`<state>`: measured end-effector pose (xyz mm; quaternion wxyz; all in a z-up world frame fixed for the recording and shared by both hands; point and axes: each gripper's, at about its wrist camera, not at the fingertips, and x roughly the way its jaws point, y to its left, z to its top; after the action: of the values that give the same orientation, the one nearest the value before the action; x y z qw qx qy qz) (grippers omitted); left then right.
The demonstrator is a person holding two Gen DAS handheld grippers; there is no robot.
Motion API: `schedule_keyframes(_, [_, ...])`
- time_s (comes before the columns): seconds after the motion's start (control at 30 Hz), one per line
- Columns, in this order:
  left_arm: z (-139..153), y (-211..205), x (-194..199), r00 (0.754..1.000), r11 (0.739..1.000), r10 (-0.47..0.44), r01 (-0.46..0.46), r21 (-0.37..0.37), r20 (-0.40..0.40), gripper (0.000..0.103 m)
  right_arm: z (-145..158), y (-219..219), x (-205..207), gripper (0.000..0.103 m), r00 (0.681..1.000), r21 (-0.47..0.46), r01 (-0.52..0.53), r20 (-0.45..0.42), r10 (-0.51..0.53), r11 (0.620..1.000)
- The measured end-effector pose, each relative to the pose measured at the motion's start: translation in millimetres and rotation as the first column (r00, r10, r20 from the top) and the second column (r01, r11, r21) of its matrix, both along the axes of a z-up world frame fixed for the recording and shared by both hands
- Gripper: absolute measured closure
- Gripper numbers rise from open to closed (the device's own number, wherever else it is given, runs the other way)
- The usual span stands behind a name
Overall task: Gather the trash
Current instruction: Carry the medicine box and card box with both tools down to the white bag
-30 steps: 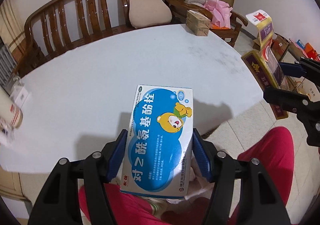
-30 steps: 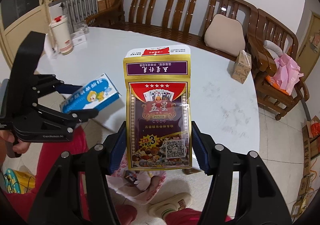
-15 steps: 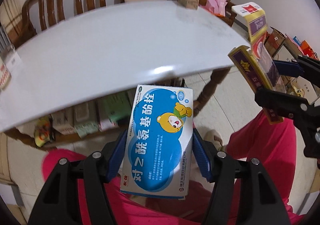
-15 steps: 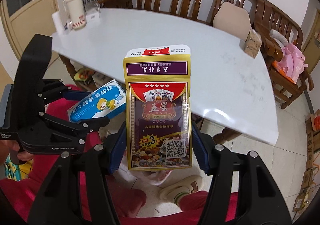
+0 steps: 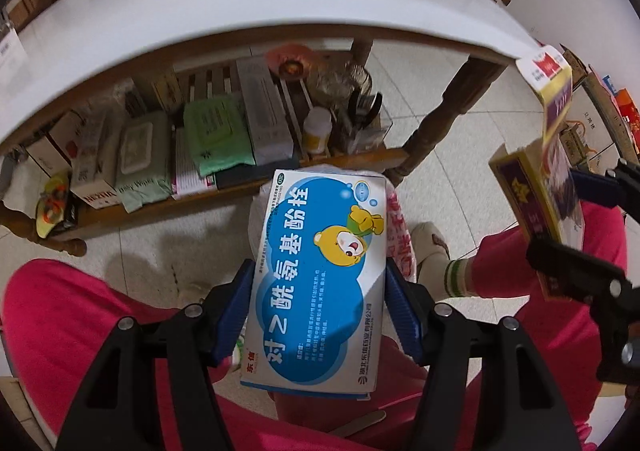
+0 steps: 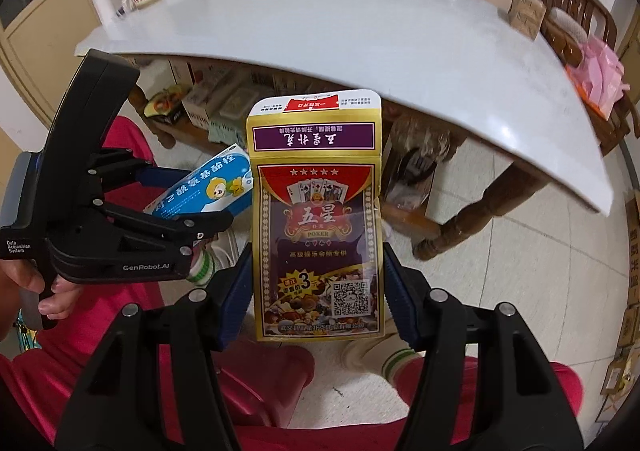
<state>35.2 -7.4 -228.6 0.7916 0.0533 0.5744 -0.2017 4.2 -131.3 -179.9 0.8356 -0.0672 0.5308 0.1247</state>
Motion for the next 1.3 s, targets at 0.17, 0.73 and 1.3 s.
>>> schedule_keyframes(0.17, [-26.3,-7.5,10.1,0.998,1.0,0.005,-0.005,0.003,-0.064,0.042,-32.7,-3.2,12.3,0.044,0.998,-0.011,0.028,-0.049,-0.029,1.0])
schedule_keyframes(0.73, [-114.5,-27.8,56.2,0.961,0.998,0.044,-0.033,0.045,-0.274,0.042,-134.9,-27.8,66.2,0.044,0.964,-0.016,0.133,-0.228,-0.133,0.991])
schedule_keyframes(1.3, [-204.9,-37.7,89.3,0.855,0.997,0.078,-0.06,0.052,-0.512,0.042,-221.6,-35.6,91.3,0.044,0.898,-0.046,0.152,-0.412,-0.157,0.987])
